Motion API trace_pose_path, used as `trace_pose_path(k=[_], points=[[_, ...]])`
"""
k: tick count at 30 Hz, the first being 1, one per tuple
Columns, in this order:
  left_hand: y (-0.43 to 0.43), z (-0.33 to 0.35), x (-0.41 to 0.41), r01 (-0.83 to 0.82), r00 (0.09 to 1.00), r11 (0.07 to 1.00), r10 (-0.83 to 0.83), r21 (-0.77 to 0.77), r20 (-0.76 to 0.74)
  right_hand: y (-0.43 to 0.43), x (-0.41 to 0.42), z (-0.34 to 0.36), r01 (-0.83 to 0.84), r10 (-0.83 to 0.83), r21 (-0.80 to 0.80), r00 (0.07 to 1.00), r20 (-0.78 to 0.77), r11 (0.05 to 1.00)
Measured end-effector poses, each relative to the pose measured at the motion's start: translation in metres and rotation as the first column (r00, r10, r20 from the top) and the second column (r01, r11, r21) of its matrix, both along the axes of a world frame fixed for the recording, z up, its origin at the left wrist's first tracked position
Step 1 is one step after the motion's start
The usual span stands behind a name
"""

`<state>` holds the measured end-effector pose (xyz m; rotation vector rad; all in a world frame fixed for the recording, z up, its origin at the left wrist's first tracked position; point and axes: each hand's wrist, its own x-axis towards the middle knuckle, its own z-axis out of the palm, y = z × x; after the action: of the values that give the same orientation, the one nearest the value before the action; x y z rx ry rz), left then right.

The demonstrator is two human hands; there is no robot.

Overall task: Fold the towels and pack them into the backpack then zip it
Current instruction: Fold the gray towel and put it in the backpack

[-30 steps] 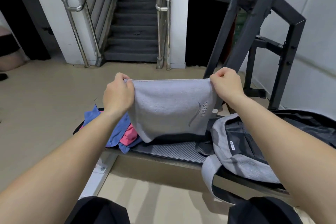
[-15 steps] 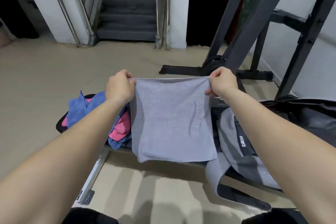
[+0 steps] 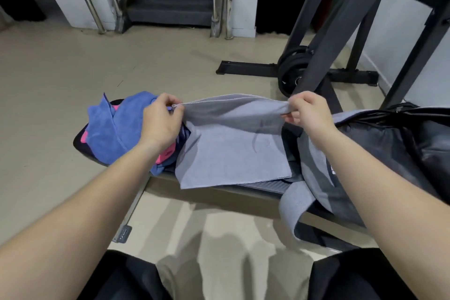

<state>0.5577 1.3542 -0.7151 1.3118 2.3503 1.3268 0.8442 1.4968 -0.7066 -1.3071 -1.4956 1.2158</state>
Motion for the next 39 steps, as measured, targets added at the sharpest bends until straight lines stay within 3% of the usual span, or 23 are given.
trace_pose_path(k=[3,5,7,11,15,21,25,30,36,39], points=[[-0.040,-0.013,0.016,0.026,1.000,1.000,-0.025,-0.017,0.014,-0.025,0.016,-0.018,-0.001,0.000,0.017,0.998,0.066,1.000],[-0.061,-0.022,0.022,0.053,0.999,0.997,-0.053,-0.050,0.011,-0.040,0.026,-0.028,-0.025,0.014,0.059,0.982,0.188,0.998],[-0.077,-0.032,0.022,0.094,0.993,0.990,-0.101,-0.107,-0.058,-0.055,0.032,-0.035,-0.045,0.016,0.091,0.953,0.301,0.995],[-0.097,-0.047,0.020,0.188,0.937,0.958,-0.242,-0.217,-0.253,-0.074,0.036,-0.040,-0.081,0.019,0.148,0.924,0.381,0.986],[-0.106,-0.061,0.020,0.245,0.887,0.928,-0.332,-0.282,-0.322,-0.077,0.039,-0.039,-0.163,0.033,0.225,0.872,0.489,0.961],[-0.113,-0.080,0.017,0.234,0.843,0.898,-0.378,-0.373,-0.382,-0.078,0.043,-0.044,-0.079,-0.026,0.213,0.893,0.450,0.974],[-0.116,-0.090,0.018,0.187,0.817,0.878,-0.388,-0.441,-0.426,-0.079,0.042,-0.051,-0.115,-0.009,0.200,0.847,0.531,0.973],[-0.113,-0.093,0.026,0.084,0.795,0.881,-0.341,-0.466,-0.502,-0.078,0.038,-0.058,-0.197,0.078,0.186,0.859,0.505,0.963],[-0.101,-0.074,0.050,-0.048,0.751,0.815,-0.352,-0.578,-0.559,-0.073,0.038,-0.053,-0.182,0.130,0.131,0.935,0.330,0.975],[-0.084,-0.061,0.078,0.040,0.751,0.869,-0.351,-0.493,-0.560,-0.071,0.034,-0.050,-0.188,0.149,0.115,0.947,0.283,0.975]])
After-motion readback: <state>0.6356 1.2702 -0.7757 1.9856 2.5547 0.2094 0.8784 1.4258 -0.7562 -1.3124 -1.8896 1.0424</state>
